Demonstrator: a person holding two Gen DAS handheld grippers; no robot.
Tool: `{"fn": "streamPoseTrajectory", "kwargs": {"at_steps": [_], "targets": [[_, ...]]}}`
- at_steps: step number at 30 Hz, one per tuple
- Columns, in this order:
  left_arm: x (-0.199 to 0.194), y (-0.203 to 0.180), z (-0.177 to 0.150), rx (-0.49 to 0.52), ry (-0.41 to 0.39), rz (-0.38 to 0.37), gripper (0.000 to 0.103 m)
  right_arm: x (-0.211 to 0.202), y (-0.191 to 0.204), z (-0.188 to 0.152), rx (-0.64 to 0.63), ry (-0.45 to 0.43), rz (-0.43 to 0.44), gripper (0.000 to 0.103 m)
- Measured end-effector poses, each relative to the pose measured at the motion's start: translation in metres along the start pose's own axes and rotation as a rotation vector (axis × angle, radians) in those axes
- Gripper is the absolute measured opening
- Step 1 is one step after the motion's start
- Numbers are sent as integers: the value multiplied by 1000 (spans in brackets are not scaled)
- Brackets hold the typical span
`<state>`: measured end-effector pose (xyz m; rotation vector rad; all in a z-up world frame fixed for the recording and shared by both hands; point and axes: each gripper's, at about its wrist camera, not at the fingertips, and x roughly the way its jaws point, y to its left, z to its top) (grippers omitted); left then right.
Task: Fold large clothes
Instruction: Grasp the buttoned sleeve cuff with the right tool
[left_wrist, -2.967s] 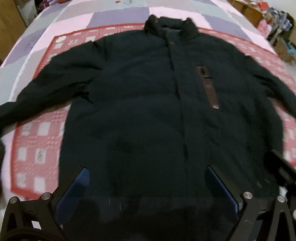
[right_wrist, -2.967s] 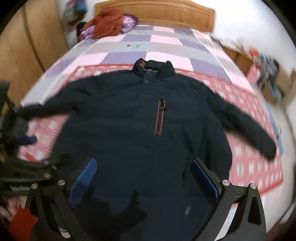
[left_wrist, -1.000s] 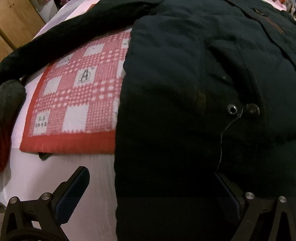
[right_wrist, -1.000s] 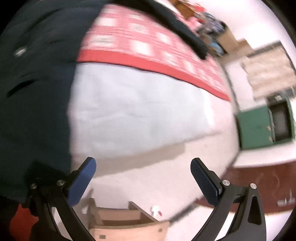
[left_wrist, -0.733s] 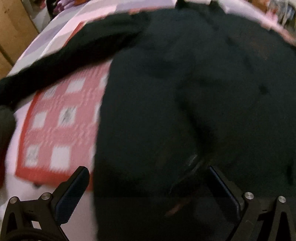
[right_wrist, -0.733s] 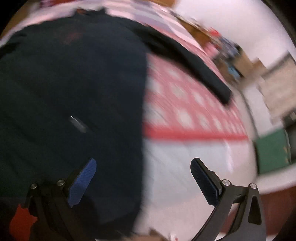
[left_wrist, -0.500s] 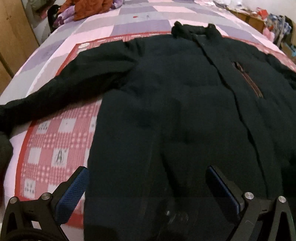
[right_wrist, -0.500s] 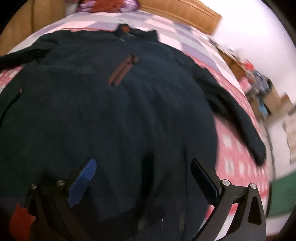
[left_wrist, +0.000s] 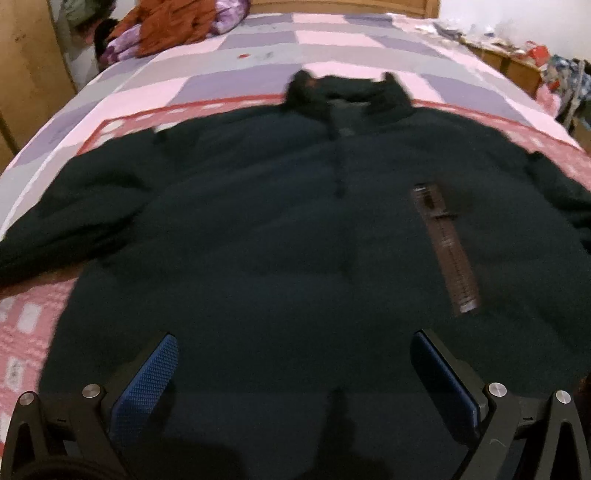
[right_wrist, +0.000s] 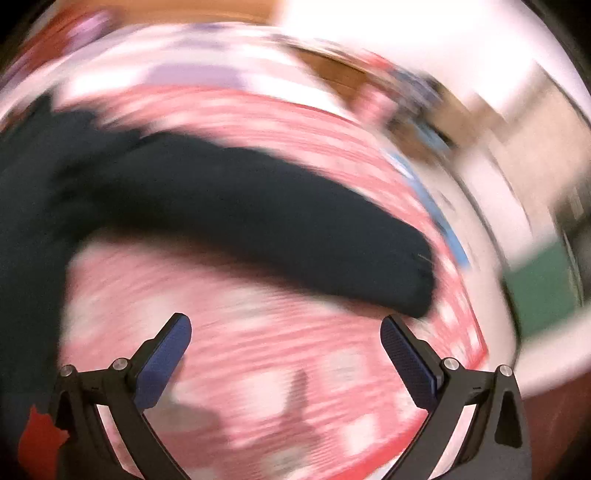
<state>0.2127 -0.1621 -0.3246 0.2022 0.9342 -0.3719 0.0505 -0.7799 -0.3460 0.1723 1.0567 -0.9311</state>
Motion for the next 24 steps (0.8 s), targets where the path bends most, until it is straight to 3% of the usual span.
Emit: {"fn": "streamPoseTrajectory", "kwargs": {"at_steps": [3,8,9,14,18,20,21,23,24], "targets": [[0,-38,4,40,0,-19,103,34,-59,22,217,66,-22,103],[-3,-74,5,122,-6,-19,103,76,-106,7,523,201,113,103],[-2,-80,6,133,-3,-14,103,70,-103,-16,573,217,137,103],[-1,-91,9,143,9,7,103,116,-104,-42,916,324,321,103],[-1,-95,5,164,22,21,103,133,-107,-37,1004,366,307,103],[-1,-96,3,172,26,24,103,134,-112,-29,1055,331,328,102],[-1,-97,2,176,28,24,103,129,-114,-26,1070,309,342,95],[-1,-98,0,183,30,22,103,125,-120,-19,1060,292,308,48],[-1,-98,0,185,31,21,103,121,-125,-16,1048,268,304,39]]}}
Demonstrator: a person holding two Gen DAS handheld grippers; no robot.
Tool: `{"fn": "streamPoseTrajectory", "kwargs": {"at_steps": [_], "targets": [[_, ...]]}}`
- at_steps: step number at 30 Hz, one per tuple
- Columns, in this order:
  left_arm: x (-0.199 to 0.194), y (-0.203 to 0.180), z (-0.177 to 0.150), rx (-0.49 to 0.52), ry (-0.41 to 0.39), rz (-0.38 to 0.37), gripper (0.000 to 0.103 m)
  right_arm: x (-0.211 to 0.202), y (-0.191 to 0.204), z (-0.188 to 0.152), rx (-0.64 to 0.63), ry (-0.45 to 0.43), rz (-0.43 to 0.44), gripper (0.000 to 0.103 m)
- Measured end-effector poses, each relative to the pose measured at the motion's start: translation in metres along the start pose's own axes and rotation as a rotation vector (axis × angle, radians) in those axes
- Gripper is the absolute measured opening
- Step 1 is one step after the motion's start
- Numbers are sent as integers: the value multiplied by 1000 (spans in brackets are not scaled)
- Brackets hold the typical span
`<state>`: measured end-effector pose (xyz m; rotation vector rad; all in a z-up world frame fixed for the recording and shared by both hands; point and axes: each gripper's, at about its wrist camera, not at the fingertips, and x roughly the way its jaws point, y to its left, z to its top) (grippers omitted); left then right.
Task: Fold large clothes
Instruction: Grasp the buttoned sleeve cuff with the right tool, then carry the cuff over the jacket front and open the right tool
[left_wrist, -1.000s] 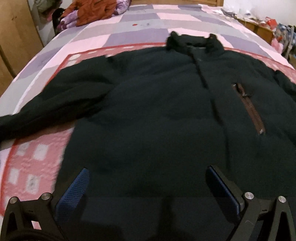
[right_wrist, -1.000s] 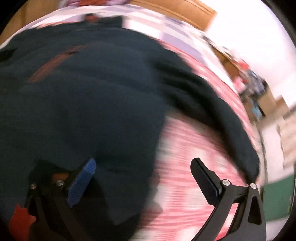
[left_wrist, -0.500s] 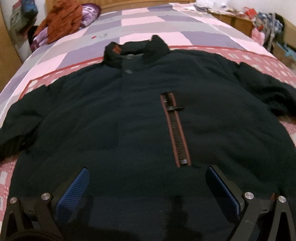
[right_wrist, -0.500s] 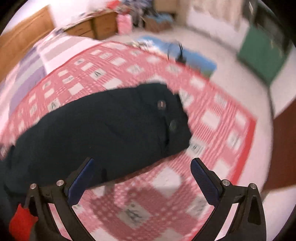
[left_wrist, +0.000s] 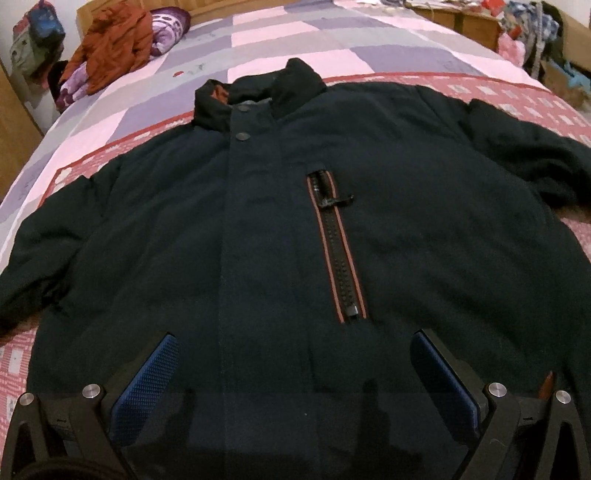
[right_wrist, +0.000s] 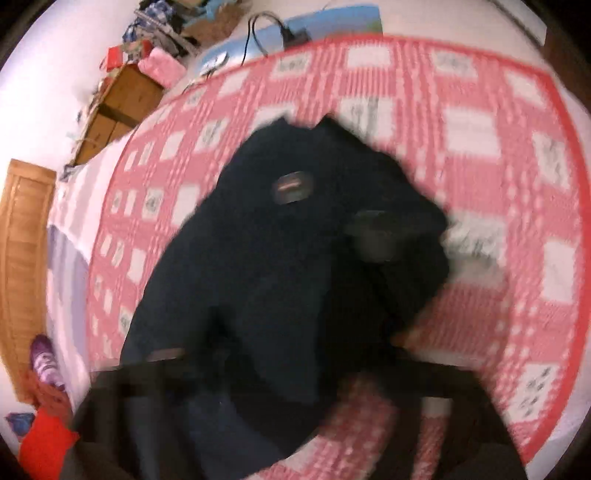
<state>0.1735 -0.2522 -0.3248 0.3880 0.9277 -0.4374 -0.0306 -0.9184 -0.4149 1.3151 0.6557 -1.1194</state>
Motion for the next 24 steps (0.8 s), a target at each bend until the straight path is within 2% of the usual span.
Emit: {"fn": "streamPoseTrajectory", "kwargs": {"at_steps": [1,2,7,11,14,18,20,24], "targets": [[0,1,-1,2,1,-2,103,-5,1,2,-13,-14,12,24],[0,2,-1,2,0,-3,103,-11,2,4,-39,-24,28,21],[-2,13,-2,-7,-14,-2,103,-50,18,3,-168,-116,33,17],[-8,31,-5,-16,-32,15,103,-80,52,-1,-331,-219,-45,17],[-9,49,-10,-52,-29,29,103,-107,104,-11,-534,-349,-123,17],[-15,72,-16,-102,-37,41,103,-144,174,-71,-808,-509,-123,17],[-19,81,-21,-116,-43,42,103,-157,206,-112,-922,-555,-77,17],[-27,103,-32,-139,-47,47,103,-173,268,-226,-1150,-600,64,17]]}}
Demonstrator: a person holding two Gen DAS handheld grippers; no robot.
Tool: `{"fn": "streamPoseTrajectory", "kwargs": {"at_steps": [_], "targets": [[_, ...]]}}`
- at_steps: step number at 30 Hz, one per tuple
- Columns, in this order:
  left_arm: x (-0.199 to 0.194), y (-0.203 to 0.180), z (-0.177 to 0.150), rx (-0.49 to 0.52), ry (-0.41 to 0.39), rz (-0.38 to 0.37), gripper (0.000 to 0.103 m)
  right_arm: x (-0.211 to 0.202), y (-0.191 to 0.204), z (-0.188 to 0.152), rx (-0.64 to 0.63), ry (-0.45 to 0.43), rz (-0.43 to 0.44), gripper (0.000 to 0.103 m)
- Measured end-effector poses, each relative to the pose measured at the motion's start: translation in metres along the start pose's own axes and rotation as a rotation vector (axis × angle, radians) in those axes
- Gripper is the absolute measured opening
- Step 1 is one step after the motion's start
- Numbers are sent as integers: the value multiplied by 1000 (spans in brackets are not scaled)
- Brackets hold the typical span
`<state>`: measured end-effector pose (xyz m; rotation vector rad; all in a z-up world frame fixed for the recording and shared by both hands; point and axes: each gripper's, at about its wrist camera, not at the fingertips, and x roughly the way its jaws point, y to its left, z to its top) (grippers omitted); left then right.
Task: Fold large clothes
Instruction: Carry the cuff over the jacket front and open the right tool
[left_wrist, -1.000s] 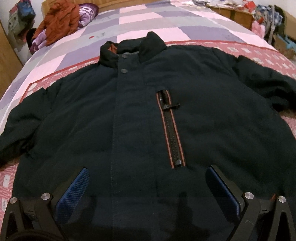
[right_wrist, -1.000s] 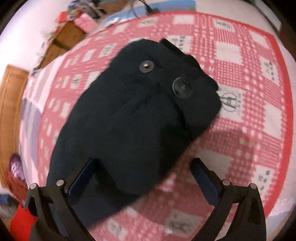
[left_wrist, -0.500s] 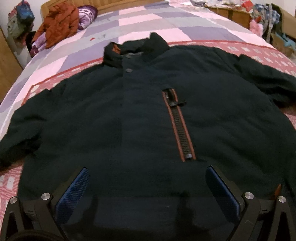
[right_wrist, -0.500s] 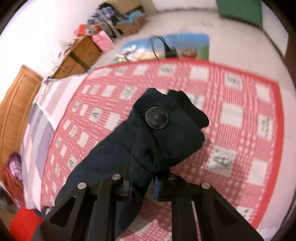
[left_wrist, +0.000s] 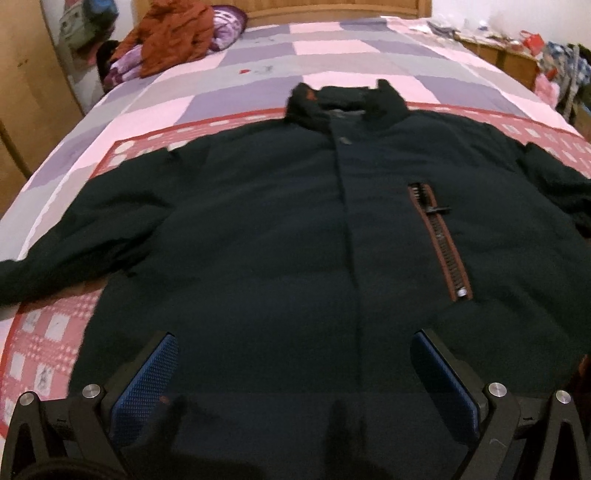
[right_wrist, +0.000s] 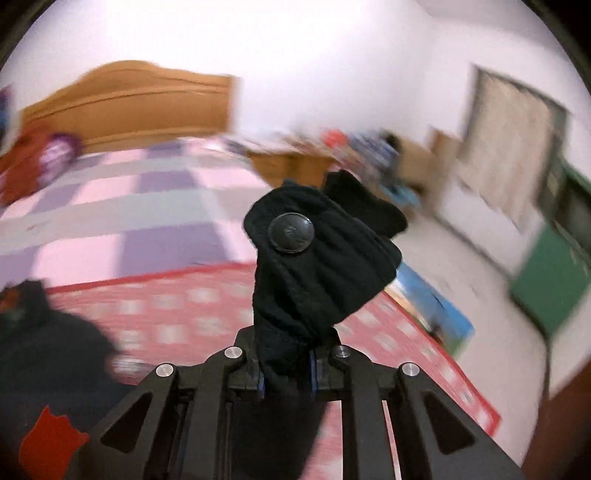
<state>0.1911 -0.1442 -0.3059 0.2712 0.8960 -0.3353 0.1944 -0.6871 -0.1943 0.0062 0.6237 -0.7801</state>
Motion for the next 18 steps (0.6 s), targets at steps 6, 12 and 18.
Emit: {"fn": "streamPoseTrajectory", "kwargs": {"at_steps": [6,12,18], "targets": [[-16,49,-11,-36,-14,28,103,-44,190,-18,-191,-24,252,17],[-21,90,-27,-68,-3,54,103,-63,343,-73,-392,63,403,16],[-18,126,-45,-106,25,70,103,-59,403,-105,-462,132,407,17]]}}
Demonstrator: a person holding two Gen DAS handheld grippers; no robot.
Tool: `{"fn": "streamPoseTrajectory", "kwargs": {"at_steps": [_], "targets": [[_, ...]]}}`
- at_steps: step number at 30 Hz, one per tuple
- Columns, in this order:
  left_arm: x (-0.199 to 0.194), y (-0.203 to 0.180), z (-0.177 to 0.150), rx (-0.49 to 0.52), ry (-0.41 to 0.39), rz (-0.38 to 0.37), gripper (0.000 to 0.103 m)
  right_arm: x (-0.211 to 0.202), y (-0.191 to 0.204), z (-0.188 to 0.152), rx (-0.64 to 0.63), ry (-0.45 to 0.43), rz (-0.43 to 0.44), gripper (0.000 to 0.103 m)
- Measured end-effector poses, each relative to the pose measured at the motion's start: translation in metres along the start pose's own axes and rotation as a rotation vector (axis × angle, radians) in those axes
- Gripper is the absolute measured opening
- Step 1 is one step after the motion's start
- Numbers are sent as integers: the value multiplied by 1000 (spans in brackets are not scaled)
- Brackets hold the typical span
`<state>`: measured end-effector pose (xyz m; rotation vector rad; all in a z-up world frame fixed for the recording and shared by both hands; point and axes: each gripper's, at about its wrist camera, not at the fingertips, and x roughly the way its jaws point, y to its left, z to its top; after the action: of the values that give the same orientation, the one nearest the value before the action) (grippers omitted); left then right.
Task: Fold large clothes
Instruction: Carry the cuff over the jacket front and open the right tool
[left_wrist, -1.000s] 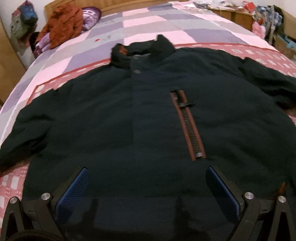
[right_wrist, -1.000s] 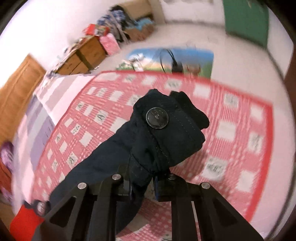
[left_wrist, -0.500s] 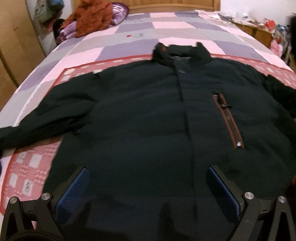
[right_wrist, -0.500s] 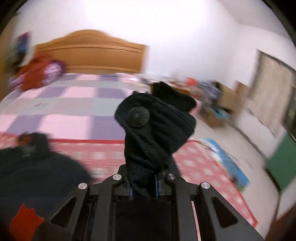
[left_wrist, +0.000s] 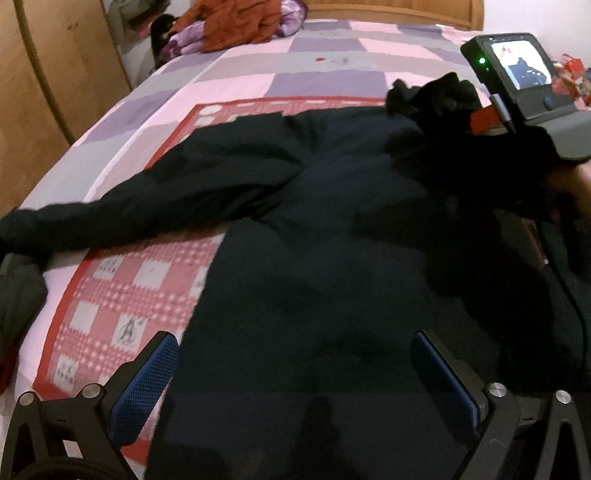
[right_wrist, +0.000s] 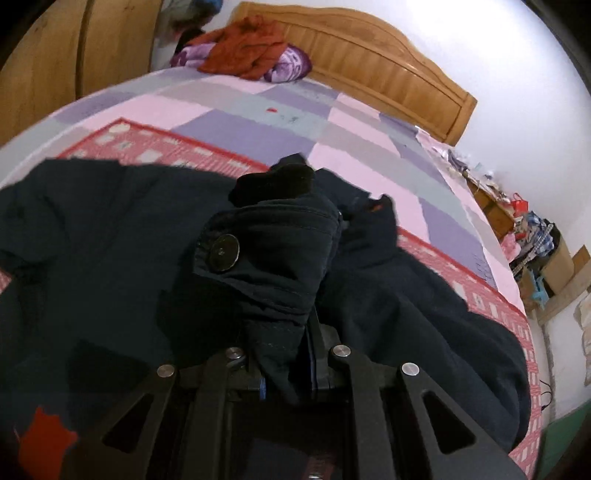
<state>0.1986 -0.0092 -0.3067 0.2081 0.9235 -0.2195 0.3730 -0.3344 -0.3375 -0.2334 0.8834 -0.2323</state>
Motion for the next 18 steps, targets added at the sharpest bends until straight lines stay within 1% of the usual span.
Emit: {"fn": "streamPoseTrajectory", "kwargs": {"at_steps": [2,4,5,7,8,9,10,12,13,15,16,17,18], "targets": [[2,7,-4,-5,6,1,103,-2,4,6,26,-29,6,17],[5,13,-6,-12,10,2,103,-4,14,7,21,-63,24,17],[6,14,-8,-15,13,1,103,4,22,9,10,-53,50,17],[8,15,-8,-16,19,-5,103,20,38,7,-26,11,103,17],[8,15,-8,-13,18,-9,103,26,45,4,-47,48,115,18],[8,14,-7,-6,16,-13,103,31,49,4,-57,68,120,18],[8,12,-7,1,14,-16,103,30,50,1,-62,74,123,20],[9,12,-5,12,10,-20,103,21,46,-6,-64,52,141,23],[10,11,-4,13,10,-22,103,14,42,-10,-63,46,157,28],[12,11,-2,5,8,-26,103,-11,28,-23,-54,8,184,46],[14,10,-1,2,8,-27,103,-26,18,-32,-44,-21,185,66],[16,9,1,-1,9,-30,103,-44,7,-43,-30,-56,176,84],[16,7,2,-2,10,-32,103,-58,-3,-53,-16,-70,171,89]]}}
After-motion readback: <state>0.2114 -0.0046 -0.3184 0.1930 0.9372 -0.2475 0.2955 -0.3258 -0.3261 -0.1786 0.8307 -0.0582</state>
